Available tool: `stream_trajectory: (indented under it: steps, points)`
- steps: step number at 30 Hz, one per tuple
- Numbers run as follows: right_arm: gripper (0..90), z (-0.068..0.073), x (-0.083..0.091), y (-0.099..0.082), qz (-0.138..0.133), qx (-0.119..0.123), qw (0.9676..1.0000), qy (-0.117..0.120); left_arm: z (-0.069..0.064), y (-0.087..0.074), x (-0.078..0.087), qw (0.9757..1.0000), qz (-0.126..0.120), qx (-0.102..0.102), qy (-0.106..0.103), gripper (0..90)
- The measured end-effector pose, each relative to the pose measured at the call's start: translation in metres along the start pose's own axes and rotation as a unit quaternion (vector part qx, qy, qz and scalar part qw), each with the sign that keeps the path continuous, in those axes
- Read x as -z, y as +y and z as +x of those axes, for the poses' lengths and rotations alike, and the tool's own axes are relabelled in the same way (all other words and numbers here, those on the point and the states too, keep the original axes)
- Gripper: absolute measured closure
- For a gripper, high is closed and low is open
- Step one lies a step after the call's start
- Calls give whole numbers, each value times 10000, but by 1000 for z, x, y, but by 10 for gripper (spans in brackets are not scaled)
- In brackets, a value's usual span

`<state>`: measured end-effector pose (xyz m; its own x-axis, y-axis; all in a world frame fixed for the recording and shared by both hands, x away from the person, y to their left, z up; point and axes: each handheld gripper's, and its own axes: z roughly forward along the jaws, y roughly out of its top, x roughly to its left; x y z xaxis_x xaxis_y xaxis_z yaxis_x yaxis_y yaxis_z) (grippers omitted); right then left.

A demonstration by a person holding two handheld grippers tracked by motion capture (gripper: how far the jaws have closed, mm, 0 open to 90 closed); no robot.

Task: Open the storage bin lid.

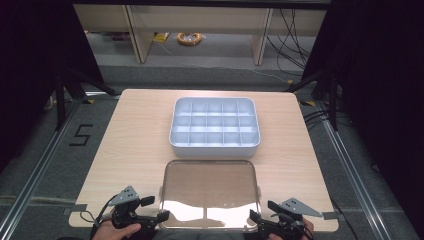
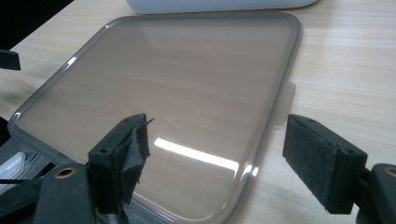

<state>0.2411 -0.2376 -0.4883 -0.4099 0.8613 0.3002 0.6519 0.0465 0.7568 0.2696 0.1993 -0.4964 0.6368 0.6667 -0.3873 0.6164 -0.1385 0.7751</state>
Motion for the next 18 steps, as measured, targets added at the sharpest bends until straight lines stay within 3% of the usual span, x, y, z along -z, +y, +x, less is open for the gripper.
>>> stream_trajectory:
  steps: [2, 5, 6, 7, 9, 12, 13, 16, 18]
  points:
    - [235, -4, 1, 0, -60, 86, 9999, 94, 0, 0, 0, 10000, -14, 56, 33, 147]
    - [235, 0, 1, -1, -89, -202, 9997, 143, 1, 0, 0, 9999, -37, 96, 27, 147]
    - [235, 0, 1, -1, -89, -202, 9997, 143, 2, 0, 0, 10000, -43, 71, 14, 147]
    - [235, -5, 0, -1, -113, 34, 9999, 124, 2, 0, -1, 9999, -31, 104, 28, 148]
    - [235, -6, 1, -1, -18, 60, 10000, -12, 2, 0, -1, 9999, -56, 103, 29, 148]
    - [235, -7, 1, -1, -6, 42, 10000, 1, 2, -1, -2, 9999, -46, 123, 22, 149]
    - [235, -6, 1, -1, -15, -123, 9999, 18, 2, 0, -2, 9999, 16, 144, 53, 151]
    - [235, -9, 1, -1, -37, -13, 10000, 24, 3, -1, -2, 9999, -8, 154, 32, 154]
    - [235, -6, 1, -2, -4, -298, 9995, 89, 3, 0, -1, 9999, 50, 152, 32, 155]
